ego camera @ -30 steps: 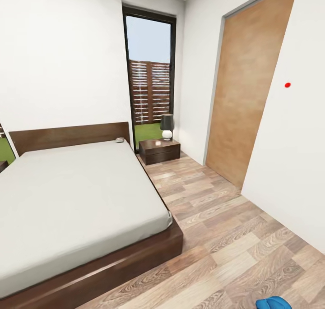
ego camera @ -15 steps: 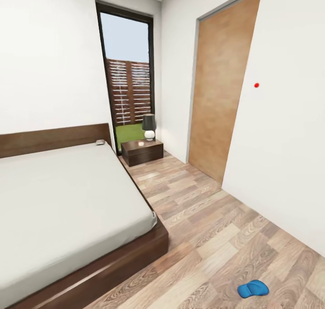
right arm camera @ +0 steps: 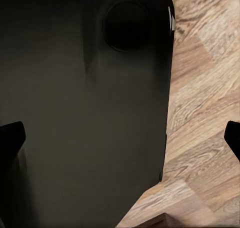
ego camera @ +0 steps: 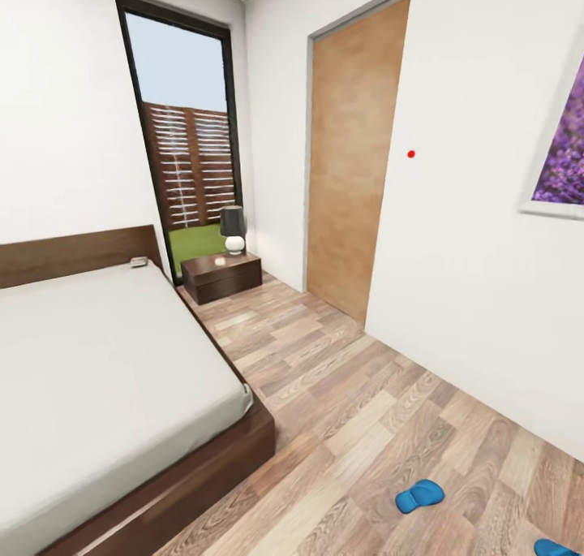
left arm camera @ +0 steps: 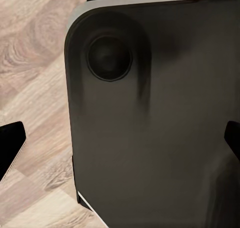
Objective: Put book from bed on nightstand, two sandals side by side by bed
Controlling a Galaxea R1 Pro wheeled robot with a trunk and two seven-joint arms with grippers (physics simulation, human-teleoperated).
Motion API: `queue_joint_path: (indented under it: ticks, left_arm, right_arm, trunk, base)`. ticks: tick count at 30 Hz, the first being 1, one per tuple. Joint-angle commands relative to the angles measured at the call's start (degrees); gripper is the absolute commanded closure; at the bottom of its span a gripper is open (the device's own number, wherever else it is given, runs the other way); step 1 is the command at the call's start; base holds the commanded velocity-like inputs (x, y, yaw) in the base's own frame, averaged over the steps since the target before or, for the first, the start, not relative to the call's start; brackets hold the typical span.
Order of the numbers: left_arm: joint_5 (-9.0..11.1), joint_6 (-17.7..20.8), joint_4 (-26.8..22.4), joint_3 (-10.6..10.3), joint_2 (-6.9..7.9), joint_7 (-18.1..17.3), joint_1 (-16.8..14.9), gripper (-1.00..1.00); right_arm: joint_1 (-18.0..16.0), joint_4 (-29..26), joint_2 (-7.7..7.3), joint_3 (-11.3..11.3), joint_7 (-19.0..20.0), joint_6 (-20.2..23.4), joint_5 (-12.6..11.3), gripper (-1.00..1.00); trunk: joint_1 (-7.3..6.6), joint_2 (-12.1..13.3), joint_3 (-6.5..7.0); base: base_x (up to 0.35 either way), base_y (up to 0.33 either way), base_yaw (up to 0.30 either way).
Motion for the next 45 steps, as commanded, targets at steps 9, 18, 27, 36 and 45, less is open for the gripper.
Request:
queue_joint_path:
  ticks: [9, 18, 27, 36, 45]
  left_arm:
    - [0.0, 0.0, 0.0, 0.0, 0.00, 0.0, 0.0, -1.00]
    - [0.0, 0.0, 0.0, 0.0, 0.00, 0.0, 0.0, -1.00]
    - [0.0, 0.0, 0.0, 0.0, 0.00, 0.0, 0.0, -1.00]
    - [0.0, -0.1, -0.1, 0.0, 0.00, 0.0, 0.0, -1.00]
    - [0.0, -0.1, -0.1, 0.0, 0.00, 0.0, 0.0, -1.00]
  right_arm:
    - [0.0, 0.0, 0.00, 0.0, -0.1, 0.0, 0.0, -1.00]
    - [0.0, 0.0, 0.00, 0.0, -0.1, -0.1, 0.0, -1.00]
    - [0.0, 0.0, 0.00, 0.0, -0.1, -0.1, 0.0, -1.00]
    - [0.0, 0.0, 0.00, 0.0, -0.1, -0.1, 0.0, -1.00]
    - [0.0, 0.0, 0.00, -0.1, -0.1, -0.1, 0.0, -1.00]
  trunk:
    - [0.00, 0.0, -0.04]
    - [0.00, 0.0, -0.04]
    - [0.00, 0.0, -0.04]
    - [0.00, 0.0, -0.04]
    - [0.00, 0.0, -0.04]
  base:
    - [0.000, 0.000, -0.286]
    - [0.112, 0.000, -0.209]
    - [0.310, 0.000, -0.016]
    - [0.328, 0.000, -0.001]
    - [0.225, 0.000, -0.077]
